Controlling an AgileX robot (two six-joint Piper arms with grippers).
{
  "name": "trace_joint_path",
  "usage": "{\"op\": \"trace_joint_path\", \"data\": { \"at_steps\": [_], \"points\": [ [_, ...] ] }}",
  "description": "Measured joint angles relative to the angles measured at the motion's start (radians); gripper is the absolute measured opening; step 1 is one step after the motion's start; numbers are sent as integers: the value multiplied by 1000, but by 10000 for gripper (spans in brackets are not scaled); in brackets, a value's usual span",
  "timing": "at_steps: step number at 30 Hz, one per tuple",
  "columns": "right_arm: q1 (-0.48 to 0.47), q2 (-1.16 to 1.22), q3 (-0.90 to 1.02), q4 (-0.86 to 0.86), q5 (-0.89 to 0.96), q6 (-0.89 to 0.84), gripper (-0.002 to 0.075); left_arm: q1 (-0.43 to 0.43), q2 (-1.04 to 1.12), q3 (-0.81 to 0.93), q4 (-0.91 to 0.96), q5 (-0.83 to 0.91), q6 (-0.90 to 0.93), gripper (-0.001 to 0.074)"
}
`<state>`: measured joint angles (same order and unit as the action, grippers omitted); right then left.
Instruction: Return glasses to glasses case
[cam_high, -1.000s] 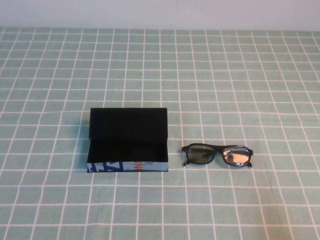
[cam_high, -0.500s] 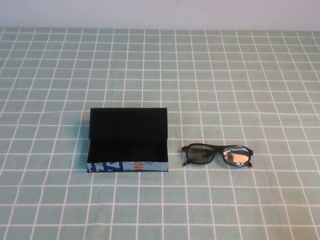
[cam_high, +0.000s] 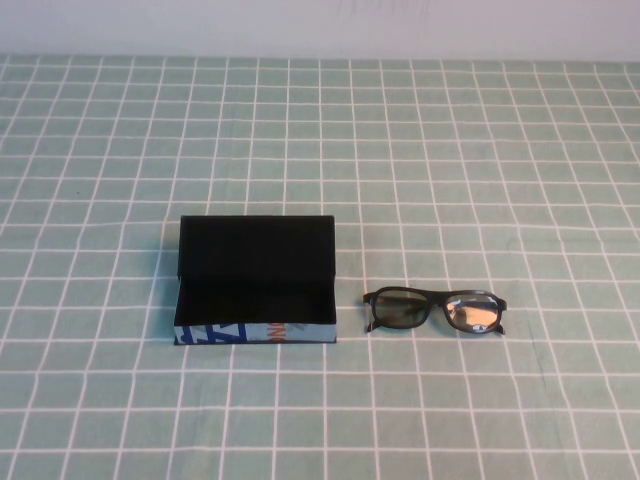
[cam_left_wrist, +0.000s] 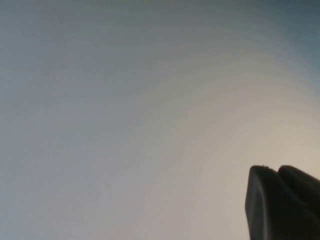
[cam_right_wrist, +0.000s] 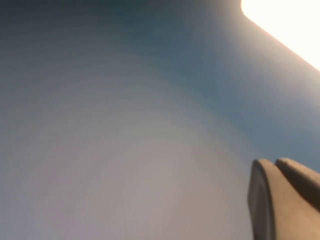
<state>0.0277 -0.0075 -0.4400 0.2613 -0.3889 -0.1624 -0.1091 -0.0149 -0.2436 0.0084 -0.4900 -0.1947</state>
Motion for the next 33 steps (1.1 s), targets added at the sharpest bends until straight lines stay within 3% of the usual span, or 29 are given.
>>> {"op": "trace_joint_path", "data": {
  "at_steps": [8,16,24,28,33],
  "points": [
    [0,206,-337,-83,375,9,-11,0,48,-161,0,170,-20,2],
    [0,500,-510,-71,847,9,-11,0,319,-401,2,748,-37,2],
    [5,644,-489,116,954,9,-11,0,479,-407,-8,869,-39,1],
    [58,733,-479,109,1032,-90,-11,0,517,-407,-85,939,-32,1],
    [119,903,-544,98,1181,-202,-11,0,561,-407,-140,1024,108,2]
  ]
}}
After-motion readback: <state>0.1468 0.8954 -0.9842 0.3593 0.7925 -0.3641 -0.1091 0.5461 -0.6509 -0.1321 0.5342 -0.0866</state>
